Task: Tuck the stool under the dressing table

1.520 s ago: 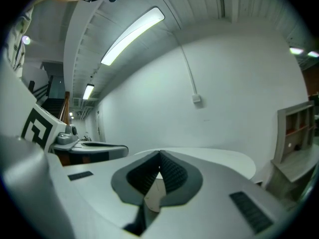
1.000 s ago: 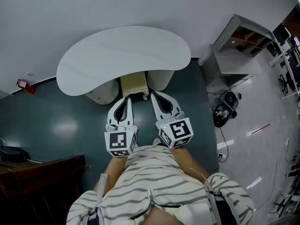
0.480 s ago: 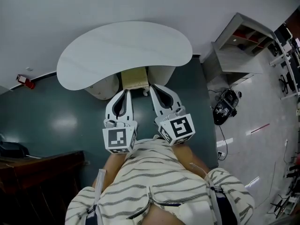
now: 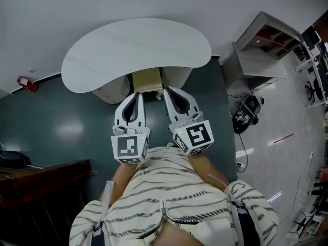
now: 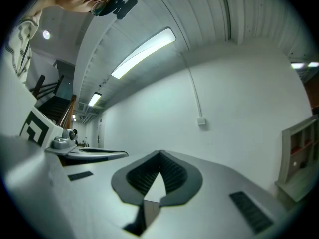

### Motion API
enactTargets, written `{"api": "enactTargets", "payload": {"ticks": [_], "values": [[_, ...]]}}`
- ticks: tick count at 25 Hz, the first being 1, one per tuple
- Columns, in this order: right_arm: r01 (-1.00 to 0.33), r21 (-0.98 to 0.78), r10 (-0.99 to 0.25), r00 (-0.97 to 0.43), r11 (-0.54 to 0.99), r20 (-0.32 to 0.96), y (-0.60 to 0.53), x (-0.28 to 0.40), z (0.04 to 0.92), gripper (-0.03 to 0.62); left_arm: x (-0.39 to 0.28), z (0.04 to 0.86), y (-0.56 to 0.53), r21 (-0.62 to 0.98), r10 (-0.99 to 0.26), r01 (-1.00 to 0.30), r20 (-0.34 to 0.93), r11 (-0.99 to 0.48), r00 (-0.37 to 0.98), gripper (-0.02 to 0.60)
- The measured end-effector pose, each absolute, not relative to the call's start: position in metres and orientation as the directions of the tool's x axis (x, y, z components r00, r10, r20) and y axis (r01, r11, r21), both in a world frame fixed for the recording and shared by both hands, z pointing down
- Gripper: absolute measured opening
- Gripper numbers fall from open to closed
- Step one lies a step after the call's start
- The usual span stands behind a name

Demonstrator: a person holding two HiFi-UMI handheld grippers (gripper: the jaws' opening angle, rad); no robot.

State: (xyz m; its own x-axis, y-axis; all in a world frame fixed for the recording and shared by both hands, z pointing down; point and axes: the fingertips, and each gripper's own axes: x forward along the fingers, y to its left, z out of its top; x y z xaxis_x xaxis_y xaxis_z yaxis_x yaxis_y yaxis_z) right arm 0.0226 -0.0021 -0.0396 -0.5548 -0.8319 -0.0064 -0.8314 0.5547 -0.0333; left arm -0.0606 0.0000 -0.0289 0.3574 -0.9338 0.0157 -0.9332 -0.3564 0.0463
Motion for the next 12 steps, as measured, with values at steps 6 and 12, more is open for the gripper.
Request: {"api": "enactTargets", "payload": {"ticks": [6,12], "values": [[-0.831,-0.036,-0.832,-0.555,0.555,-0.007,-0.0023,0.0263,-0.0396,0.005,-0.0553,-0.0292,0.0008,0.048,-0.934,-0.933,0.017,-0.355,0.357,0.002],[-0.827,-0.031,-0.828,-0.561,0.561,-0.004,-0.0021,0.0281,-0.036,0.005,-0.0549,-0.028,0.001,0.05,-0.938,-0.937,0.012,-0.345,0.346,0.001]]}}
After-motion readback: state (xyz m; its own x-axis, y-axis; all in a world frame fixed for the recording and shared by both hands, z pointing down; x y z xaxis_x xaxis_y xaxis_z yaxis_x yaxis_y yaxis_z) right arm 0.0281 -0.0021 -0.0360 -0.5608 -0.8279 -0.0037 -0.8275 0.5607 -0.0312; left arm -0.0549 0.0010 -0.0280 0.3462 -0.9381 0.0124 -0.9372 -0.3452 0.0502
